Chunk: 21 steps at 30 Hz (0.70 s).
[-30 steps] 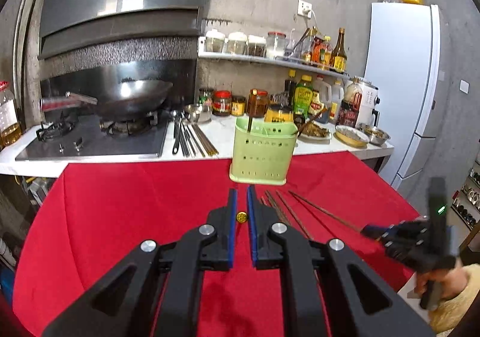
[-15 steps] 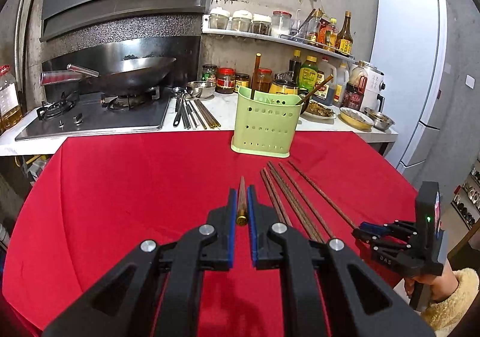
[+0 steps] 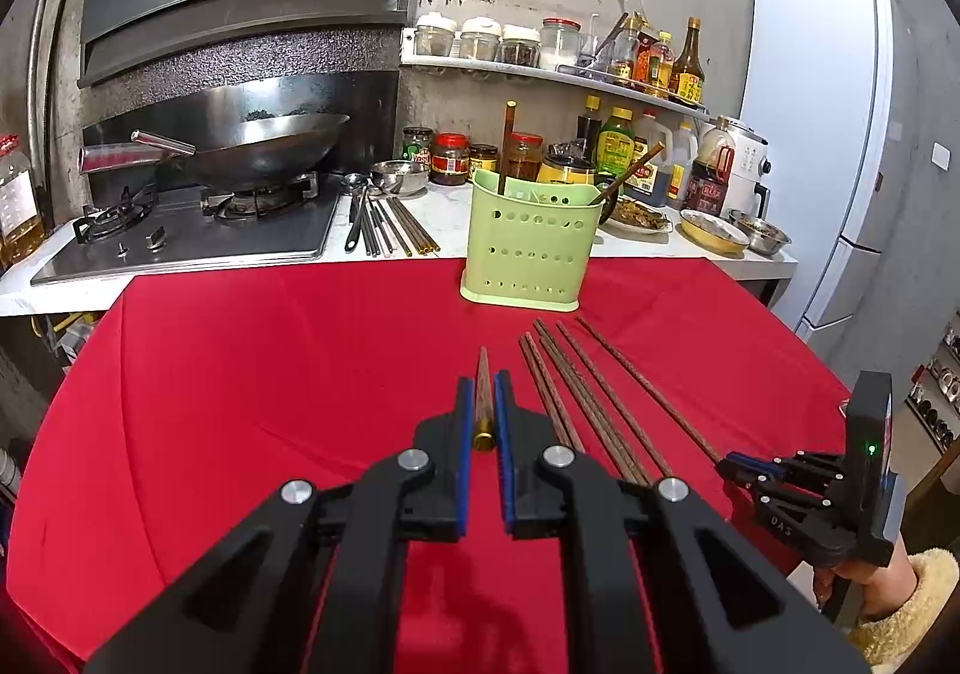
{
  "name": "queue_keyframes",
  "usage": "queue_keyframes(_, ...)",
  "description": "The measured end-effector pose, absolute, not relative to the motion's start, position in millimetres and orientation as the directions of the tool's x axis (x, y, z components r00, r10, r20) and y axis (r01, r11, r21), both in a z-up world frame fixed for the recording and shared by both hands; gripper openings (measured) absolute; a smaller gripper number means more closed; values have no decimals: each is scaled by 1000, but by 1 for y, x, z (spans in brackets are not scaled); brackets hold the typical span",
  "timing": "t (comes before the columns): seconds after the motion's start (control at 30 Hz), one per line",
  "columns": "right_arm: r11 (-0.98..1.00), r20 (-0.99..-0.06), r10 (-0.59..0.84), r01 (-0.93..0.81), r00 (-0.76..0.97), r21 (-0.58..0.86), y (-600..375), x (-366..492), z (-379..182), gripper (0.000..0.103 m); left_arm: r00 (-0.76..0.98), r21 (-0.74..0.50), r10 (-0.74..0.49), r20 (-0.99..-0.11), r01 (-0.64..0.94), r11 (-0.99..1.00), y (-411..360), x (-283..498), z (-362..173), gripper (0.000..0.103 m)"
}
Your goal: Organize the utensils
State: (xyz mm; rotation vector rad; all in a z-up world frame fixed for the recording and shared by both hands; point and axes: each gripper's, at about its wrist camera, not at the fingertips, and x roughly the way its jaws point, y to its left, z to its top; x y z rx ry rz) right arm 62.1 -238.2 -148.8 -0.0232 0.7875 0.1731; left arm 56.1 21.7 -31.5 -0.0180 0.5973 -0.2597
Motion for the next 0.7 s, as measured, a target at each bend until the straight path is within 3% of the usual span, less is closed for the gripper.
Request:
queue_keyframes(0.1,985,-690,150,-166,708,44,-239,59,-140,7,800,-89,-244,-548,234,968,22,56,-30,7)
queue_keyframes(0.53,979,-419,205,-193,884,71,-256,43,11,7,856,-53,-241,-457,244,968,20,54,6,7)
queue_keyframes(0.7,980,-381,195,-199,904,31,-251,55,39,7,863,-35,-243,-442,255,966,18,55,14,7)
